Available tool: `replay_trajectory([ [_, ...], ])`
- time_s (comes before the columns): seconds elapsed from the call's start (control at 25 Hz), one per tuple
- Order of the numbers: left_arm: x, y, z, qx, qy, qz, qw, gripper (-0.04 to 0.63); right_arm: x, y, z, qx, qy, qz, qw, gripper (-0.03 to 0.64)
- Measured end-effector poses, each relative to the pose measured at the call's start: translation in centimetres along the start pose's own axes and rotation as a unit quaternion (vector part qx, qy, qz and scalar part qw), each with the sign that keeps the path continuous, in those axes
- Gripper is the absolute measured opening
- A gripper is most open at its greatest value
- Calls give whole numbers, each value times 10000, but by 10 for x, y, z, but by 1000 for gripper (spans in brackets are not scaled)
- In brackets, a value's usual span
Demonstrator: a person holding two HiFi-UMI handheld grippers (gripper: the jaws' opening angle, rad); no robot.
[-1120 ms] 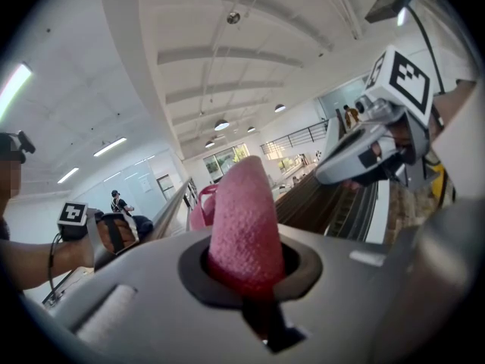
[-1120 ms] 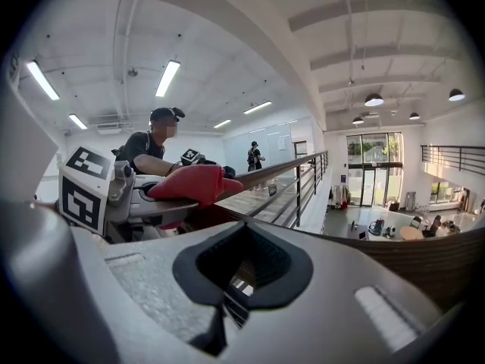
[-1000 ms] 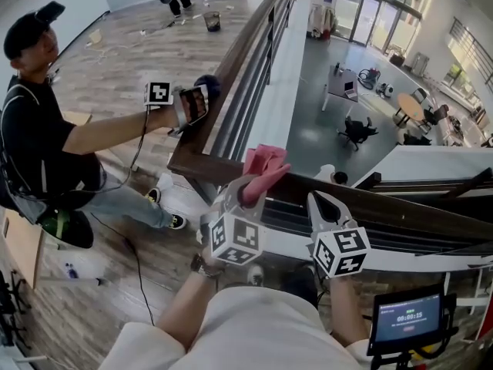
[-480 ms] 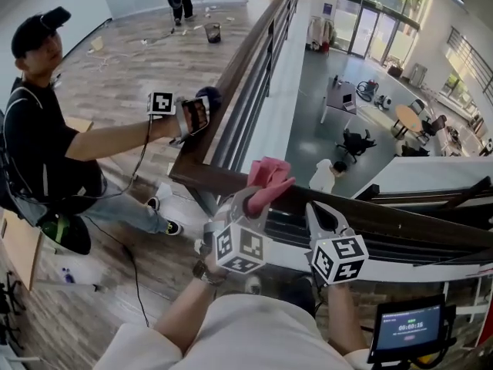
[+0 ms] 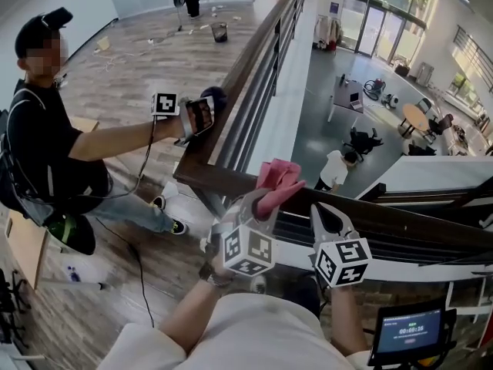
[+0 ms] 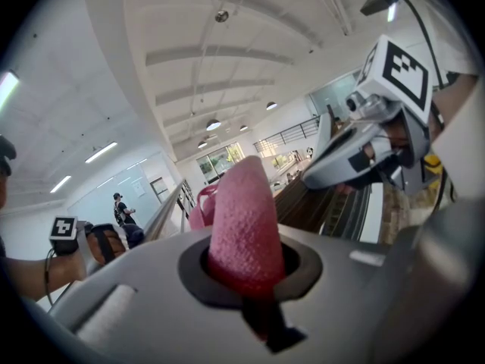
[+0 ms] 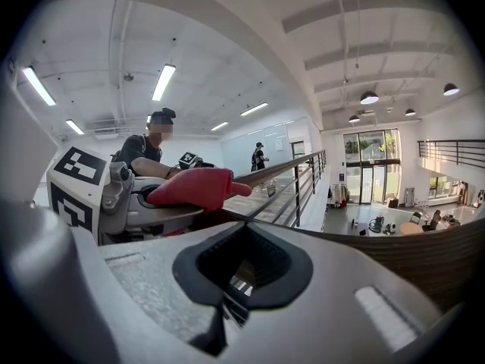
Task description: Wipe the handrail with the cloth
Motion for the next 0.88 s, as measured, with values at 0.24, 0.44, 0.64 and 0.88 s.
replay_trajectory([
  [0.24, 6, -7, 0, -113, -26, -26, 9999, 37, 1, 2, 2, -1, -2, -7, 10000, 3],
  [0.44, 9, -12, -1, -153, -57, -39, 9999, 37, 0, 2, 2, -6, -7, 1, 10000, 3],
  [0.64, 13, -17, -3, -266, -73, -33, 9996, 37, 1, 2, 2, -18, -6, 4, 10000, 3],
  [0.88, 19, -25, -5, -373, -131, -76, 9992, 37, 1, 1, 2, -33, -11, 9, 10000, 3],
])
Point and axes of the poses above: the fingertips, and each gripper's own axes: z backward along the fingers, y to its left, x out of its top, the point moved 1 cm from there along z, backward along the fingers, and after that the axes turned 1 degree about -y, right-handed, at the moved point
